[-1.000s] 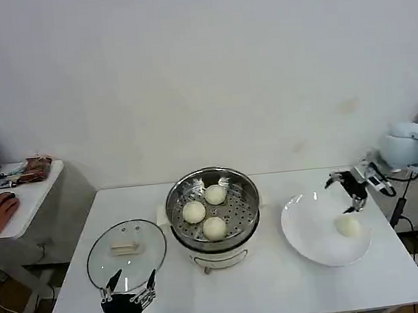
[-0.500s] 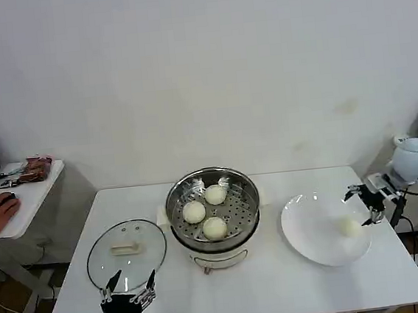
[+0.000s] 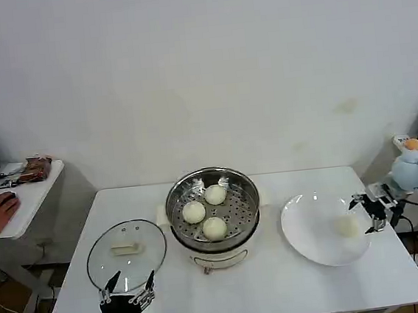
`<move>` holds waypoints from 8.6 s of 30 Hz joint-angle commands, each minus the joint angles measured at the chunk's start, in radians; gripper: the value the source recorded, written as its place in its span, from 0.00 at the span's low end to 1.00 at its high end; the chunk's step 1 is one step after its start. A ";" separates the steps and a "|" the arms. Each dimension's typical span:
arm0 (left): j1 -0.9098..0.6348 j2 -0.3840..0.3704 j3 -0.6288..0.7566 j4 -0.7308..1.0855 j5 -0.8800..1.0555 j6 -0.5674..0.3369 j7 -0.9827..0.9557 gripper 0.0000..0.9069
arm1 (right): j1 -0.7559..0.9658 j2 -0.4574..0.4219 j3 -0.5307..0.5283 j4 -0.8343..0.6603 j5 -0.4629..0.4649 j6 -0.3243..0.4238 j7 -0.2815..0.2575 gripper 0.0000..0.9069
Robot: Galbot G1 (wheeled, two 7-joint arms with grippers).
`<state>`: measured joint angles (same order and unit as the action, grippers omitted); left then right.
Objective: Take steamed baozi put them in steamer then cover it.
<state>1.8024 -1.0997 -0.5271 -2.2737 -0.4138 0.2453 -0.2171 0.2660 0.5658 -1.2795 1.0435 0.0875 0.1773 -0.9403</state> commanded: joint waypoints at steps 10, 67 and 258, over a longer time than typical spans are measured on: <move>0.009 0.004 -0.005 -0.002 -0.001 0.000 0.000 1.00 | -0.096 0.087 0.081 -0.119 -0.017 0.006 0.002 1.00; 0.026 0.010 -0.001 -0.032 0.004 -0.001 -0.007 1.00 | 0.600 0.172 -0.467 0.346 0.522 -0.174 0.088 0.76; -0.099 0.153 -0.106 0.378 0.608 -0.332 -0.003 1.00 | -1.850 0.764 2.102 0.816 0.118 0.065 0.780 1.00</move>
<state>1.7155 -1.0009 -0.6344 -1.9967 -0.0272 -0.0076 -0.2114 -1.4951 1.2920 0.7864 1.8554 0.2138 0.1934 -0.1403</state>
